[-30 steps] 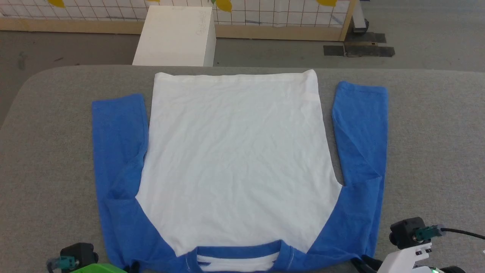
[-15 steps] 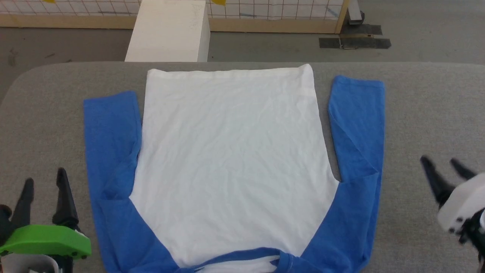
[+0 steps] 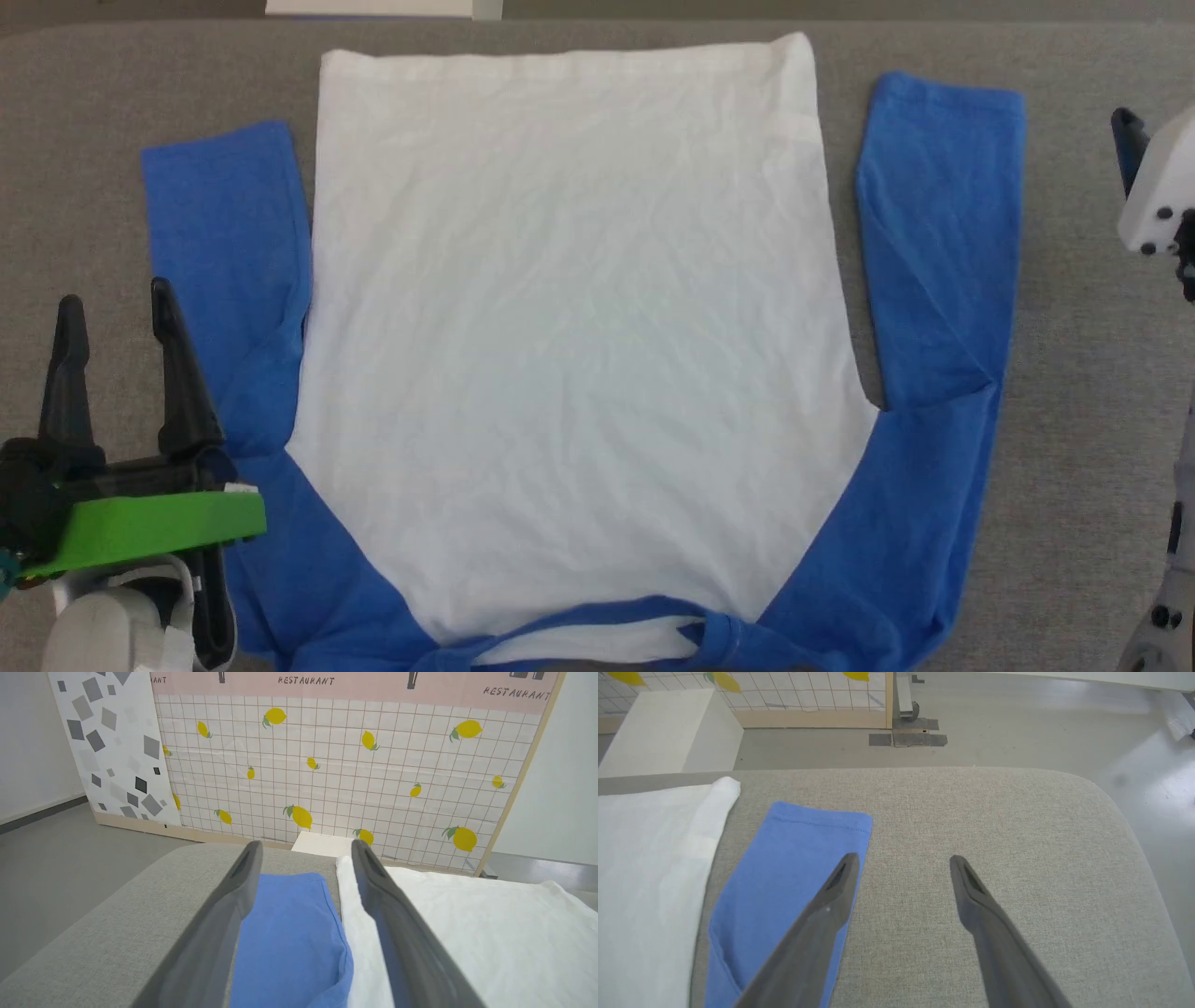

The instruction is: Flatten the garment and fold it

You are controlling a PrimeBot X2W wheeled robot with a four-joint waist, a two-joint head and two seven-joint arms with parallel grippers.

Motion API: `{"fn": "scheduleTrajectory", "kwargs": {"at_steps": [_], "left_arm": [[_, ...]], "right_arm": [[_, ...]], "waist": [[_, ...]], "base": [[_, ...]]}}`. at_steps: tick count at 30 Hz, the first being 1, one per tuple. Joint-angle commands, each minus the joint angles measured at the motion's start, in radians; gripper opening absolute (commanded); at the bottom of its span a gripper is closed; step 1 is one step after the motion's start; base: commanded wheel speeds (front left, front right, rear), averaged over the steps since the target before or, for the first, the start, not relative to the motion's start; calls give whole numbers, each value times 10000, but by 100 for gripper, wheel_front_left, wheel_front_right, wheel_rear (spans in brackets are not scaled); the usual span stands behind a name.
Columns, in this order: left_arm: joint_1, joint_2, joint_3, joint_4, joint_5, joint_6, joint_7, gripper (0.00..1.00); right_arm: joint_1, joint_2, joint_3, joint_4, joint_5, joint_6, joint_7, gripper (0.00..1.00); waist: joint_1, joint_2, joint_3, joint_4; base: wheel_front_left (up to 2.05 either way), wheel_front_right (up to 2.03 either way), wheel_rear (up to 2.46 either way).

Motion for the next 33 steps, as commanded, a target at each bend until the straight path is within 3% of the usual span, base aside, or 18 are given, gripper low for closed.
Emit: {"fn": "scheduleTrajectory", "kwargs": {"at_steps": [1, 7, 12, 13, 14, 15, 17, 24, 33], "left_arm": [[-199, -168, 105, 13, 127, -140, -72, 100], [-489, -880, 553, 193, 405, -763, -74, 100], [-623, -1251, 893, 409, 584, -1125, -75, 100], [-627, -1298, 947, 433, 601, -1171, -75, 100], [-629, -1350, 995, 468, 618, -1229, -75, 100], [-624, -1386, 1021, 515, 619, -1274, -75, 100], [-620, -1445, 1083, 609, 629, -1363, -75, 100], [-456, -1570, 1334, 802, 704, -1535, -75, 100], [213, -1656, 1643, 681, 755, -1465, -76, 100]], "right_arm": [[-333, -20, -11, 267, -270, -15, 133, 100], [-1067, -43, 57, 1234, -1186, -15, 687, 100], [-1001, 73, 12, 1826, -1188, -15, 1040, 100], [-991, 100, -14, 1883, -1102, -15, 1030, 43], [-986, 118, -52, 1924, -963, -15, 957, 9], [-978, 101, -50, 1948, -857, -15, 917, 0], [-928, -87, 21, 1902, -675, -15, 738, 0], [-261, -489, -1427, 919, 657, -15, -365, 0], [2186, -1224, -3435, -781, 1491, -15, -232, 0]], "waist": [[0, -1, 1116, 597], [0, -1, 1677, 1045], [0, -1, 1649, 1151], [0, -1, 1595, 1132], [0, -1, 1511, 1100], [0, -1, 1437, 1071], [0, -1, 1226, 978], [0, -1, 7, 582], [0, -1, -1268, -16]], "base": [[0, 0, 0], [0, 0, 0], [0, 0, 0], [0, 0, 0], [0, 0, 0], [0, 0, 0], [0, 0, 0], [0, 0, 0], [0, 0, 0]]}}
